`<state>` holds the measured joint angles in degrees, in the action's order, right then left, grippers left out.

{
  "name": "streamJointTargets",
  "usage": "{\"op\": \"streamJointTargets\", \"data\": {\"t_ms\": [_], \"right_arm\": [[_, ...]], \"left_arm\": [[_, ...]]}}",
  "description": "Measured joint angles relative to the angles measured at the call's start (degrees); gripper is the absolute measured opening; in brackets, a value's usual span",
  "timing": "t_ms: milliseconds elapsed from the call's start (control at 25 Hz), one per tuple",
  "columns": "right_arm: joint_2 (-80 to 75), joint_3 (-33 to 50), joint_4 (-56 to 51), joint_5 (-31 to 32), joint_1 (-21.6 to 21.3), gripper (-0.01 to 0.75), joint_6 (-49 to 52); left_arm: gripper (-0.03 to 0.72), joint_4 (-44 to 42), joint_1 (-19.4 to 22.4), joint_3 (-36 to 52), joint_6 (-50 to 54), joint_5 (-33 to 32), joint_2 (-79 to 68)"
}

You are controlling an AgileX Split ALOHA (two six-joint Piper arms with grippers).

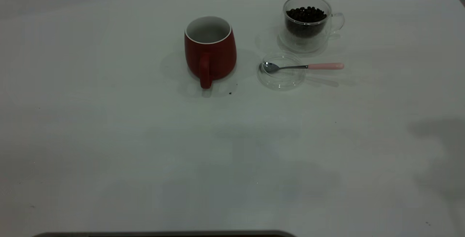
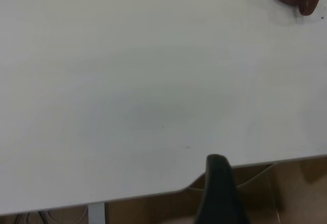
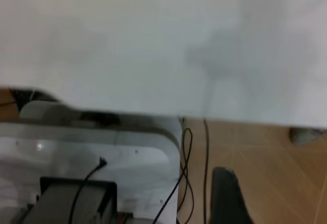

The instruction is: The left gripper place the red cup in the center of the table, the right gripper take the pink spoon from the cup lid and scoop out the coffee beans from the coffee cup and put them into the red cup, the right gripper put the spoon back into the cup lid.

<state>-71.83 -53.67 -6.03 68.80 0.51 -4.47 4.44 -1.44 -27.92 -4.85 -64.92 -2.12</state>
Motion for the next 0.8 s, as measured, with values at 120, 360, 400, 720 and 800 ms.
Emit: {"op": "streamJointTargets", "data": {"t_ms": [120, 360, 400, 720, 800], "right_arm": [[9.87, 6.5, 0.61, 0.15, 0.06, 0.507, 0.0], [25.83, 15.02, 1.15, -0.18, 0.06, 0.569, -0.39], [27.62, 15.8, 1.15, -0.58, 0.06, 0.592, -0.39], [38.2, 24.05, 2.42, -7.04, 0.06, 0.701, -0.44], [40.71, 25.18, 2.73, -7.46, 0.06, 0.701, -0.44]], "left_arm": [[0.588, 0.0, 0.0, 0.0, 0.0, 0.0, 0.0], [0.588, 0.0, 0.0, 0.0, 0.0, 0.0, 0.0], [0.588, 0.0, 0.0, 0.0, 0.0, 0.0, 0.0], [0.588, 0.0, 0.0, 0.0, 0.0, 0.0, 0.0], [0.588, 0.0, 0.0, 0.0, 0.0, 0.0, 0.0]]}}
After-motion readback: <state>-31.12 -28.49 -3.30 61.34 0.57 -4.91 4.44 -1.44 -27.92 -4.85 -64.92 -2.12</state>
